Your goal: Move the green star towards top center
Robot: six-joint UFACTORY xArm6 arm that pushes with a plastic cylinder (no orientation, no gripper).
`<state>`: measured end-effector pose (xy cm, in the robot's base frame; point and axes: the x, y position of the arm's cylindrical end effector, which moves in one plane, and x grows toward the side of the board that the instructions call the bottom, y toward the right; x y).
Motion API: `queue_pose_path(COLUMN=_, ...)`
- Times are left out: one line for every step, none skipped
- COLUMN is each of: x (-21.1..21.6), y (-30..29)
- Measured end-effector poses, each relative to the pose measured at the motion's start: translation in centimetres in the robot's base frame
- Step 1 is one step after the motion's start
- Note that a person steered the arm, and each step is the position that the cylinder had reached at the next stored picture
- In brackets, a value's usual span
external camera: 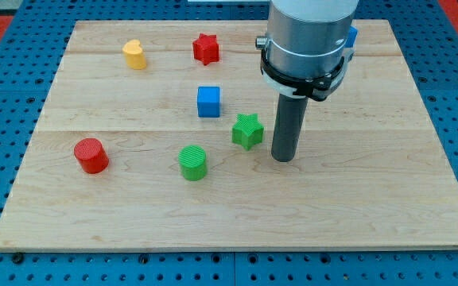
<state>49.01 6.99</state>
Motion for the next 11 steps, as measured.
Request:
queue_pose_path(x=-1.2, y=-1.5)
queue_pose_path(x=-5.2, y=-2.9)
queue_pose_path(x=-7.5, y=-2.9)
queue_pose_path(x=-2.1, y=0.6)
queue_pose_path(x=-2.8, y=-7.0)
queue_pose_path(x=-8.2, y=-5.4)
queue_pose_path(x=-16.0, y=-2.4)
queue_pose_path(x=-17.0, y=-1.2)
queue_pose_path(x=-13.8, y=-4.2)
queue_pose_path(x=-19.6, y=-5.6)
queue_pose_path(x=-21.9, y=-5.0)
